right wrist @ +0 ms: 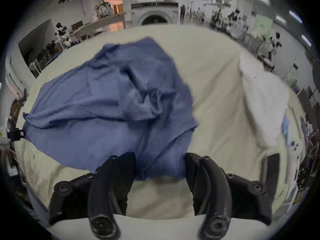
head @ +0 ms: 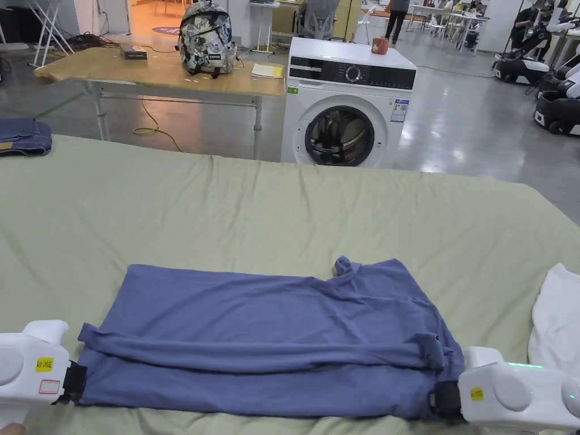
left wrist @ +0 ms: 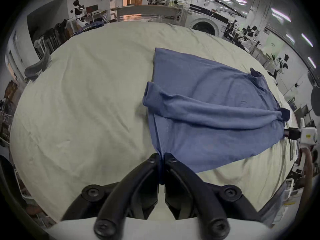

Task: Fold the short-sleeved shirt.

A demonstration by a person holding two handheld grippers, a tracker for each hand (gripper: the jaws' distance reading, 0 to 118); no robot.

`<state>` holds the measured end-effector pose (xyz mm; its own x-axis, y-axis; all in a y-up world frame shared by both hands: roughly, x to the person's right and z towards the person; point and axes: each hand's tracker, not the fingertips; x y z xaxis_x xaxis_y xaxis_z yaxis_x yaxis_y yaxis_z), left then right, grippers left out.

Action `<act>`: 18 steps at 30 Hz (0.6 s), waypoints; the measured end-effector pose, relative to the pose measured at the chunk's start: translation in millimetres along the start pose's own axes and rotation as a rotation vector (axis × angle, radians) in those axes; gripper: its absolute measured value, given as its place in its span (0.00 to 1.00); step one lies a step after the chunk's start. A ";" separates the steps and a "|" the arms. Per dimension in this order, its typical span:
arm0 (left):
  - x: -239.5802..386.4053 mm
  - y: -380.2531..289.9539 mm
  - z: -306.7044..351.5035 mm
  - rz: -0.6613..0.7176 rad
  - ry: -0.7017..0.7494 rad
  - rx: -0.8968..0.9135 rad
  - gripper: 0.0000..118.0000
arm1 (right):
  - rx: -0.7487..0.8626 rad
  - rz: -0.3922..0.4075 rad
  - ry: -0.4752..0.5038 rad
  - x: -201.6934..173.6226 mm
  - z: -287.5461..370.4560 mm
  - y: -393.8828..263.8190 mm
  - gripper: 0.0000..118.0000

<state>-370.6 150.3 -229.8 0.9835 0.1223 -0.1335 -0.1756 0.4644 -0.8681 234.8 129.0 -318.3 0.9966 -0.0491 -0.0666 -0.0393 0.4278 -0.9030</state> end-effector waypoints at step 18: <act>-5.9 5.8 40.3 0.001 -0.048 0.101 0.00 | 0.097 0.111 -0.025 -27.2 69.1 3.0 0.03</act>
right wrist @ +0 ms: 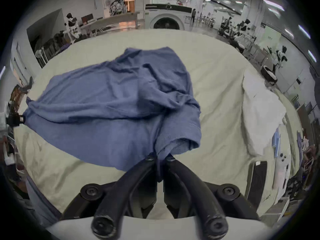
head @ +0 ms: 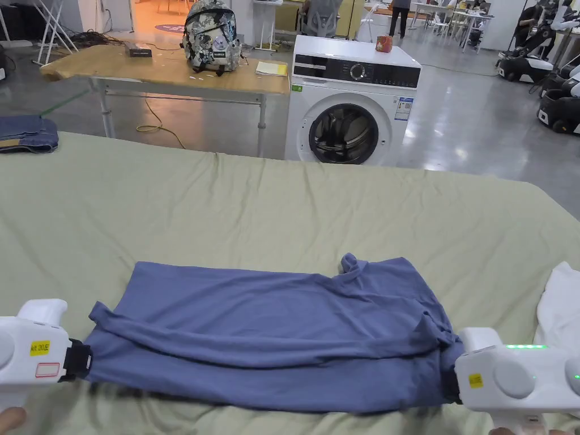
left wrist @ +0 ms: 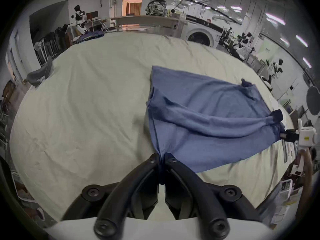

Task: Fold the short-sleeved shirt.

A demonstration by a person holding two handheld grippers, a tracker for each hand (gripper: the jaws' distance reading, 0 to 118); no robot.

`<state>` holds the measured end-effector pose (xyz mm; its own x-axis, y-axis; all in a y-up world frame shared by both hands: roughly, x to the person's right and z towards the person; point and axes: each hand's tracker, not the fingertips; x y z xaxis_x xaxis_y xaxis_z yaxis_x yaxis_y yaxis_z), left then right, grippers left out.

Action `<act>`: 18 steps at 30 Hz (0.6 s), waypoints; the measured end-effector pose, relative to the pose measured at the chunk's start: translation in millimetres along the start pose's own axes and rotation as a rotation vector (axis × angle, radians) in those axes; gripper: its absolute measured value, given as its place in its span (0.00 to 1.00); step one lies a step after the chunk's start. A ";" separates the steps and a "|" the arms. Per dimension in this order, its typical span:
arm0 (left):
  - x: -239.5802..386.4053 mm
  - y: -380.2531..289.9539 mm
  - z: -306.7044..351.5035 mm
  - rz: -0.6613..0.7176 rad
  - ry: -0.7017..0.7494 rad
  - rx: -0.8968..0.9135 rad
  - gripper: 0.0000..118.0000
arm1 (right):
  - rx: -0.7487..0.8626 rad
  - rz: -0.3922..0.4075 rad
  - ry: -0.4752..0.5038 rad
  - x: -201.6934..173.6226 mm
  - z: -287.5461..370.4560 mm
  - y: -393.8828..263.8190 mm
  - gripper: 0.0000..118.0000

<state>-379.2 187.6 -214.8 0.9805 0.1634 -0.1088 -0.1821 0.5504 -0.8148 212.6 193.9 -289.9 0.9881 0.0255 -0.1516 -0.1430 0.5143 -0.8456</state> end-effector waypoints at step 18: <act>-21.3 -113.8 60.3 0.063 -0.041 0.007 0.00 | -0.038 0.011 0.037 -8.3 70.5 -113.8 0.03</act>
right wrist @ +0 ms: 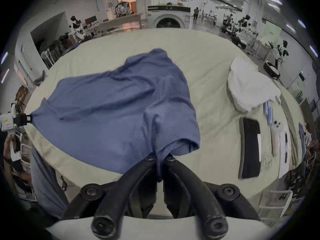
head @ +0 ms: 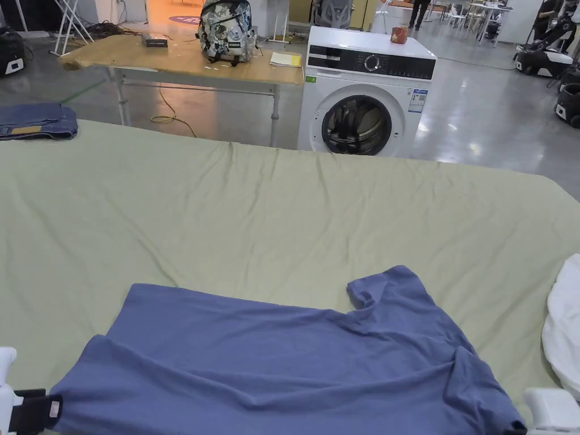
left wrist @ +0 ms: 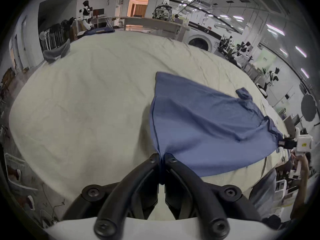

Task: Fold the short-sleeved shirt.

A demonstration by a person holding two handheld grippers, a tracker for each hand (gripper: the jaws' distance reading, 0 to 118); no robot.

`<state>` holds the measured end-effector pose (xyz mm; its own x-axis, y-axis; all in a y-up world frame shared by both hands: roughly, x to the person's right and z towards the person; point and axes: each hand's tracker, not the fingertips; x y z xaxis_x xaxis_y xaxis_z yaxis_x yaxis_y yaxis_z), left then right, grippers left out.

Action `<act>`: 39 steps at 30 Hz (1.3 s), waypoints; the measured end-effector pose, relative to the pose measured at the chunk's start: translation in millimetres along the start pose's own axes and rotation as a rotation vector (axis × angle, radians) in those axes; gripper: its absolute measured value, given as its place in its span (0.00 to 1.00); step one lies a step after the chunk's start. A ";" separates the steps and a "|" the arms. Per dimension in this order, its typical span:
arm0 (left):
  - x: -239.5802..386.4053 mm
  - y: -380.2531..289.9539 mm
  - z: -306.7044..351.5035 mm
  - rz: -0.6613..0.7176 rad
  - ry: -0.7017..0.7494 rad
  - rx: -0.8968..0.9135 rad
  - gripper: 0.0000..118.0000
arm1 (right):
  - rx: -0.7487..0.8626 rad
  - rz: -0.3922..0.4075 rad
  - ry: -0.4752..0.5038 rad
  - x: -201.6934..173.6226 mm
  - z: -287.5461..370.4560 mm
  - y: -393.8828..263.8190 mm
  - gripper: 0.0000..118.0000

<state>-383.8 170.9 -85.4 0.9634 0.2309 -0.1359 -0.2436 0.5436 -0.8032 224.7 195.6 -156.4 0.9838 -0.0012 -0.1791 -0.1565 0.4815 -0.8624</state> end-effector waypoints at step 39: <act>108.0 99.1 -21.1 -0.183 0.066 0.386 0.00 | 0.557 -0.008 -0.021 -122.2 -10.3 75.2 0.00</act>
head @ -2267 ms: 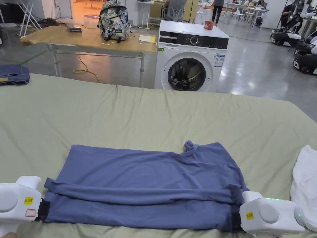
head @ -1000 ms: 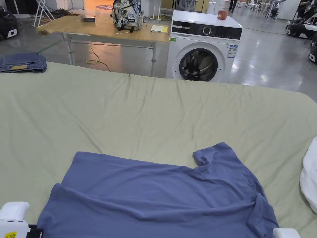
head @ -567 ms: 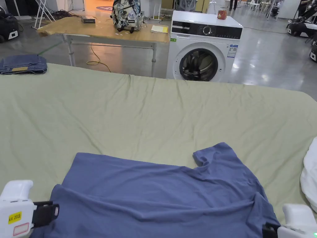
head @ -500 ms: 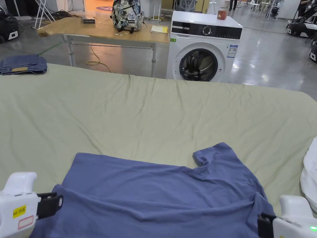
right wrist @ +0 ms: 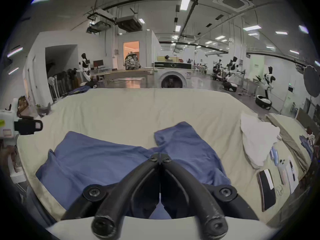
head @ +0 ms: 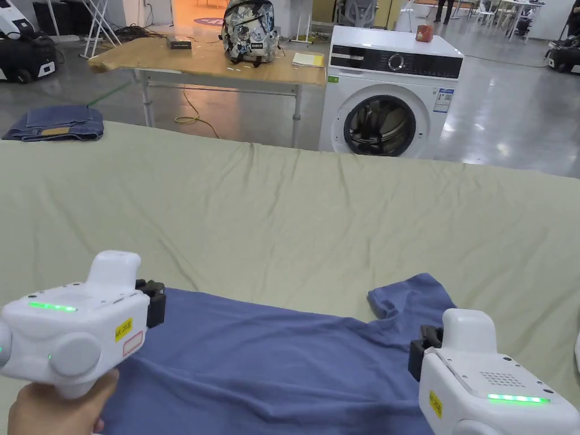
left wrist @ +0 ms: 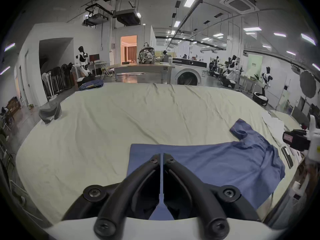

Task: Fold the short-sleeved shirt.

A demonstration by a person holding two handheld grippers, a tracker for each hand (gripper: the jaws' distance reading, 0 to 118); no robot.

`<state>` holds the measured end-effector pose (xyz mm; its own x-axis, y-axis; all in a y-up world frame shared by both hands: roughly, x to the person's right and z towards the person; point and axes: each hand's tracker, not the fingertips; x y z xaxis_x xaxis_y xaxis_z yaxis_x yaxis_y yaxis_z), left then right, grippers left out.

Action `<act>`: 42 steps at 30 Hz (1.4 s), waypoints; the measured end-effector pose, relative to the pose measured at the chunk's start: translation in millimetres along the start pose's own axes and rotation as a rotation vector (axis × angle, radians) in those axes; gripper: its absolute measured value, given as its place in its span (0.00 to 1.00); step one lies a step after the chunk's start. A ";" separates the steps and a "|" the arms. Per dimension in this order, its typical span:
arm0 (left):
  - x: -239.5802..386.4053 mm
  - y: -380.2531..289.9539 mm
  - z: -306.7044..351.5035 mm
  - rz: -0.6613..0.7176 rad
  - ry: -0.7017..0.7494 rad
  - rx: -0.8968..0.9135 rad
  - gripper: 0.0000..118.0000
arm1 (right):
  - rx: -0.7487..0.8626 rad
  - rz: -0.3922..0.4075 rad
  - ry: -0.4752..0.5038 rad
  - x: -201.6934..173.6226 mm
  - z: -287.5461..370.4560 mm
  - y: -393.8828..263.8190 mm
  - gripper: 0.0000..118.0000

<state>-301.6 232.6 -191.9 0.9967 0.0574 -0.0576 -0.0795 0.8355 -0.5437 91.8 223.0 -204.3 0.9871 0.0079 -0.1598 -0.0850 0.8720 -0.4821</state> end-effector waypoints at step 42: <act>-81.8 35.5 -192.1 0.005 -0.015 -0.456 0.00 | -0.258 -0.014 -0.019 47.5 -59.9 -11.9 0.00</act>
<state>-389.2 152.6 -367.3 0.9961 0.0719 -0.0507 -0.0804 0.5097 -0.8566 131.6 183.7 -257.7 0.9906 0.0079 -0.1366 -0.1006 0.7184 -0.6883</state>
